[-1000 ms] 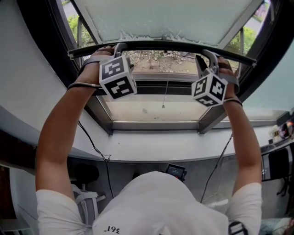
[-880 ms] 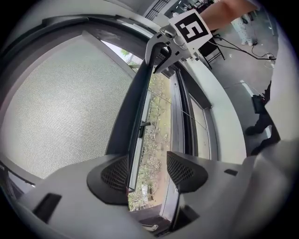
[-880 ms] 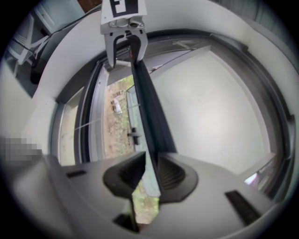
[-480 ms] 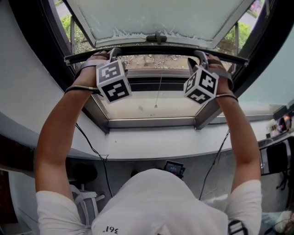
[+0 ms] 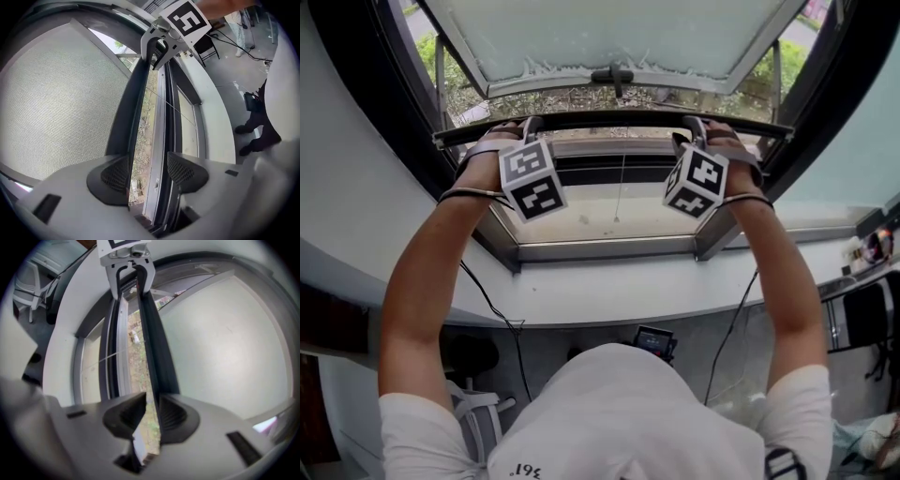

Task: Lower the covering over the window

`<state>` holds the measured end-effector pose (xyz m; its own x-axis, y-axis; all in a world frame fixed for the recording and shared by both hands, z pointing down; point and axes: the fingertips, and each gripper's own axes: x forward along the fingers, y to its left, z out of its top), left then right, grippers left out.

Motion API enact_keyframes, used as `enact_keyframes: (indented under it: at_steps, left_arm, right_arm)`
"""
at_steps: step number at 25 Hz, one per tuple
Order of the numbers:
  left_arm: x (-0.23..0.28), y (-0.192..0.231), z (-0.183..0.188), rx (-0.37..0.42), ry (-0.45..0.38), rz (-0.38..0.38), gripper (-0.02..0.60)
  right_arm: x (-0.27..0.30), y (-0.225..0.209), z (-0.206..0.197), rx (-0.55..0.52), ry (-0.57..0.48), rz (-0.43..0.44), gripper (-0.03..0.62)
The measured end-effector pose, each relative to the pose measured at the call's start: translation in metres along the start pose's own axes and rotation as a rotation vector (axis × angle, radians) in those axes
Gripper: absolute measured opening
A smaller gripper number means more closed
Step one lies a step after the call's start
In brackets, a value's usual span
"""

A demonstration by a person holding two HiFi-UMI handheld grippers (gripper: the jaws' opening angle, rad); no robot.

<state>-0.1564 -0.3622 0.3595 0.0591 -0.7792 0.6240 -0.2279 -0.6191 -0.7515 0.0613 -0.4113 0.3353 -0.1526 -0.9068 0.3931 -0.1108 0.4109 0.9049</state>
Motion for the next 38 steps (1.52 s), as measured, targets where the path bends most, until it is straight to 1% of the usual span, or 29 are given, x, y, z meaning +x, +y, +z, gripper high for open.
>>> enact_keyframes:
  at_steps: [6,8,11,18,38]
  left_arm:
    - [0.006,-0.01,-0.004,-0.016,0.005,-0.028,0.258]
    - [0.008,-0.014,-0.004,-0.019,0.008,-0.037,0.258]
    - [0.014,-0.022,-0.005,-0.025,0.014,-0.059,0.258]
    - [0.034,-0.052,-0.013,-0.028,0.039,-0.107,0.264]
    - [0.046,-0.07,-0.017,-0.052,0.059,-0.158,0.279]
  right_arm:
    - [0.004,0.013,-0.001,-0.017,0.032,0.052,0.091]
    - [0.006,0.019,-0.002,-0.027,0.044,0.071,0.101]
    - [0.009,0.032,-0.006,-0.057,0.063,0.104,0.126]
    - [0.021,0.067,-0.011,-0.08,0.093,0.182,0.13]
    - [0.029,0.086,-0.014,-0.076,0.121,0.208,0.132]
